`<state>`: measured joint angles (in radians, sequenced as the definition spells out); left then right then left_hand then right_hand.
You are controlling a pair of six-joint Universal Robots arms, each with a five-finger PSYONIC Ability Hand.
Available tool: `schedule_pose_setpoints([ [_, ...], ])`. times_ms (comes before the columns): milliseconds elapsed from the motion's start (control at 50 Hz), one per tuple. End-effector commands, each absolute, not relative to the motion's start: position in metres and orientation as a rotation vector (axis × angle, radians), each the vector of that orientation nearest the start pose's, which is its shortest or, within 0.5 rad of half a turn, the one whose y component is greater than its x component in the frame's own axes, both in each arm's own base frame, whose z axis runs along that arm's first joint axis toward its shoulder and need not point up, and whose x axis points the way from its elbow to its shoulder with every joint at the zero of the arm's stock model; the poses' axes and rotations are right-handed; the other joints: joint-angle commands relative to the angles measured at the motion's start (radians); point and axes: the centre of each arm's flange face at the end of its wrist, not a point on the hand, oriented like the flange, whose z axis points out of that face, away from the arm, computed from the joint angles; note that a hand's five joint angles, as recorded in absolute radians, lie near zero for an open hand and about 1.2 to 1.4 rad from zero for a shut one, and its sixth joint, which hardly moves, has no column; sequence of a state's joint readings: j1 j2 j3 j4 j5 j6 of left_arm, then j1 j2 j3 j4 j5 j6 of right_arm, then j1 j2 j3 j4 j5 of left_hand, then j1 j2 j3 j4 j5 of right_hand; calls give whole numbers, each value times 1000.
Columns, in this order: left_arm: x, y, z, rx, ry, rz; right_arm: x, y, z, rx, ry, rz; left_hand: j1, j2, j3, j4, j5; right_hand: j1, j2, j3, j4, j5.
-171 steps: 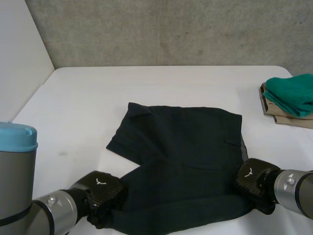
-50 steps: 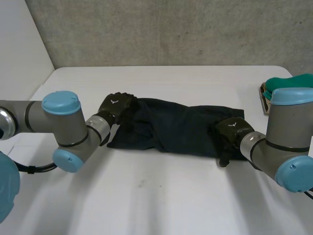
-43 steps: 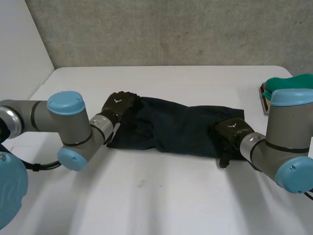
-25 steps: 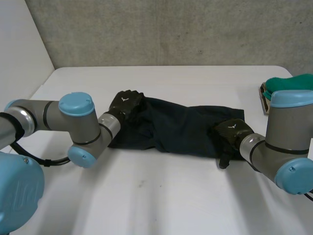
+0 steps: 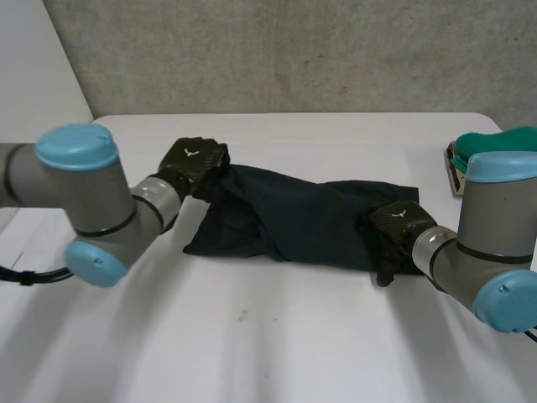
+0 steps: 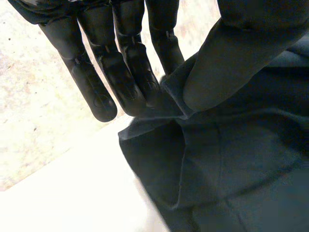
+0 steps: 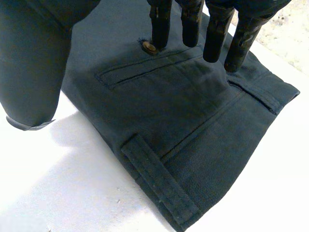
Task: Fold the laundry.
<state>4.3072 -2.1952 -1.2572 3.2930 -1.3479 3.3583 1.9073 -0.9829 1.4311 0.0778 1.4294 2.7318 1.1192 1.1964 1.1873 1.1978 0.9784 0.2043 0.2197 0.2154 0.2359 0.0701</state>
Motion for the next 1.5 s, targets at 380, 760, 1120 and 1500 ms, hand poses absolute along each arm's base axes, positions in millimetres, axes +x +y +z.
schedule_pose_setpoints([
  [380, -281, -320, 177, 1094, 2255, -1837, 255, -295, 141, -1064, 2427, -1525, 245, 168, 177, 167, 211, -28, -44, -39, -60, -69],
  [760, -284, -311, 148, 1134, 2312, -1755, 255, -294, 140, -1067, 2429, -1524, -25, -102, -93, -103, -58, -28, -44, -39, -60, -69],
  [1120, -283, -289, 206, 1095, 2223, -1921, 248, -291, 153, -1043, 2413, -1624, -709, -786, -777, -787, -743, 51, 35, 40, 19, 10],
  [1500, -285, -271, 186, 1085, 2324, -1904, 231, -304, 127, -1161, 2473, -1793, -709, -786, -777, -788, -743, 540, 524, 529, 508, 500],
])
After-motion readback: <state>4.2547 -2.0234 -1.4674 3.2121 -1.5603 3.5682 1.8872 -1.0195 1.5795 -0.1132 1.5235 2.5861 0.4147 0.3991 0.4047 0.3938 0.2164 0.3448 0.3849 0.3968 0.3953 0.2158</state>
